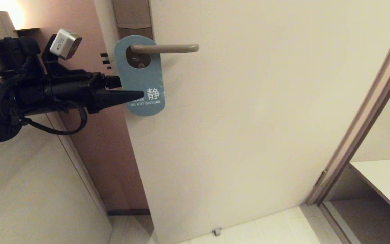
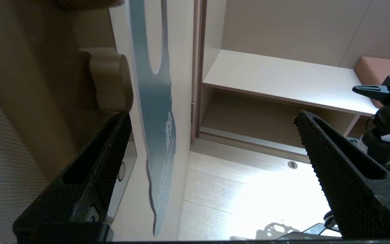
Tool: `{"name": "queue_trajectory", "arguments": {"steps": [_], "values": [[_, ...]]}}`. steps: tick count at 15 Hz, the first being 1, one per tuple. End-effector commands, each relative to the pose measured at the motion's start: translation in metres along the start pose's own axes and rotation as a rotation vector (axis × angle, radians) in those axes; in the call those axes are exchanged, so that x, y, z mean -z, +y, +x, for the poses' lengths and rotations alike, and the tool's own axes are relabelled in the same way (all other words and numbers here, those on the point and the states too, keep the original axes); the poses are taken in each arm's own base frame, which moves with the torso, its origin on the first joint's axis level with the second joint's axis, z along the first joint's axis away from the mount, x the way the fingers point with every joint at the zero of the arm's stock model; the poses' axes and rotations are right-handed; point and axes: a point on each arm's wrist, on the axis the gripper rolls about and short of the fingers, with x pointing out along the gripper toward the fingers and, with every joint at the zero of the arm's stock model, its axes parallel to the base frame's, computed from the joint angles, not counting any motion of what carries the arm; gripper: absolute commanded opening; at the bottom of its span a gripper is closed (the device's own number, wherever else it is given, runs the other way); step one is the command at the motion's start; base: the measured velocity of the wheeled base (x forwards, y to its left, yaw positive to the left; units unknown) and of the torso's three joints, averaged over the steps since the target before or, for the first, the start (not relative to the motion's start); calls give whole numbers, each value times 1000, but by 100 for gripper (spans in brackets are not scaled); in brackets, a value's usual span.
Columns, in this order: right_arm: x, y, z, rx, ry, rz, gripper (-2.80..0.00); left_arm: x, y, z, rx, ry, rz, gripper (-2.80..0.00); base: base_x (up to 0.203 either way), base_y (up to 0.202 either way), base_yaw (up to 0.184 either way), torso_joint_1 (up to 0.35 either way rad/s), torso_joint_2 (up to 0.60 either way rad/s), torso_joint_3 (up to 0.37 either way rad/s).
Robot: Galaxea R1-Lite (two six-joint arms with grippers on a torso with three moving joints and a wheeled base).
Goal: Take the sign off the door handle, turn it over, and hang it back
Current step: Take down the sign
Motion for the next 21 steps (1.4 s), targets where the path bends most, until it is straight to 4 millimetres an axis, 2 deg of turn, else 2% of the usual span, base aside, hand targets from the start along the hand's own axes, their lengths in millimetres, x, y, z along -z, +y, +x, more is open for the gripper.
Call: {"name": "queue_trajectory", "arguments": {"steps": [1, 13, 14, 15, 21], "values": [[0, 0, 0, -1, 1, -1, -280, 0, 0, 1, 9, 0, 2, 0, 0, 0, 0, 0, 0, 0], [0, 0, 0, -1, 0, -1, -280, 3, 1, 6, 16, 3, 0, 0, 0, 0, 0, 0, 0, 0], [0, 0, 0, -1, 1, -1, -280, 3, 2, 6, 16, 2, 0, -163, 0, 0, 0, 0, 0, 0], [0, 0, 0, -1, 0, -1, -280, 3, 2, 6, 16, 3, -1, -280, 0, 0, 0, 0, 0, 0], [0, 0, 0, -1, 0, -1, -280, 3, 2, 6, 15, 3, 1, -280, 0, 0, 0, 0, 0, 0]]}}
